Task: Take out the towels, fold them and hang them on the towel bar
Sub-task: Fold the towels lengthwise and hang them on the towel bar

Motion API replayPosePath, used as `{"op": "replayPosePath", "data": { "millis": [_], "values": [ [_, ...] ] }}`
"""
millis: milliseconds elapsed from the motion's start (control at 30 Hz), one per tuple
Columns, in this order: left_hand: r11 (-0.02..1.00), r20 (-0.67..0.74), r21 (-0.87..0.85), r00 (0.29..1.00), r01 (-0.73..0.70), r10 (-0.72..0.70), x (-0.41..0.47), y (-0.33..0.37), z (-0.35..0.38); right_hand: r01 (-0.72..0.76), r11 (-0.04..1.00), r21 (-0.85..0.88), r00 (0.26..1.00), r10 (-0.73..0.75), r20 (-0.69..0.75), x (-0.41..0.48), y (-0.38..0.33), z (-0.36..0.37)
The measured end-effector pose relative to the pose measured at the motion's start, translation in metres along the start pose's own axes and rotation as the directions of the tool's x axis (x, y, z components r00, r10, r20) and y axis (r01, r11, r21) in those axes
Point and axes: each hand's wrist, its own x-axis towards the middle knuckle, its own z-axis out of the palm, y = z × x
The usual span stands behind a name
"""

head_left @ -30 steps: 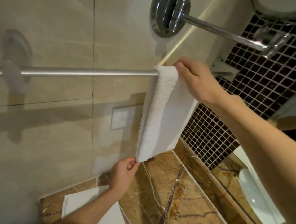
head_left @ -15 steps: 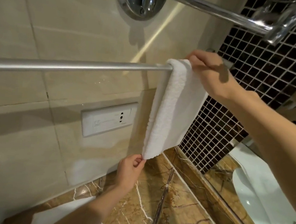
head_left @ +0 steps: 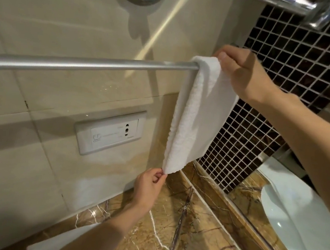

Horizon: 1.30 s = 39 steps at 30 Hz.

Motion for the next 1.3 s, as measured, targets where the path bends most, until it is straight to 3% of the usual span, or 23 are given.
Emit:
{"op": "replayPosePath", "data": {
  "millis": [533, 700, 833, 1067, 1300],
  "values": [
    [0.996, 0.027, 0.040, 0.997, 0.075, -0.076, -0.008, 0.008, -0.022, -0.117, 0.993, -0.010, 0.993, 0.117, -0.004, -0.012, -0.022, -0.002],
    [0.996, 0.055, 0.059, 0.996, 0.067, -0.071, -0.018, 0.011, -0.043, -0.113, 0.984, -0.135, 0.988, 0.097, -0.121, -0.044, -0.031, 0.007],
    [0.996, 0.053, 0.066, 0.996, 0.062, -0.065, -0.034, 0.017, -0.062, -0.126, 0.983, -0.137, 0.979, 0.100, -0.179, -0.074, -0.038, 0.018],
    [0.991, 0.105, 0.103, 0.990, 0.085, -0.095, -0.080, 0.017, -0.101, -0.266, 0.961, -0.072, 0.964, 0.265, -0.021, -0.154, -0.049, 0.072],
    [0.971, 0.161, 0.163, 0.966, 0.174, -0.200, -0.147, -0.006, -0.135, -0.443, 0.896, -0.012, 0.879, 0.437, 0.192, -0.252, -0.078, 0.140]
  ]
}}
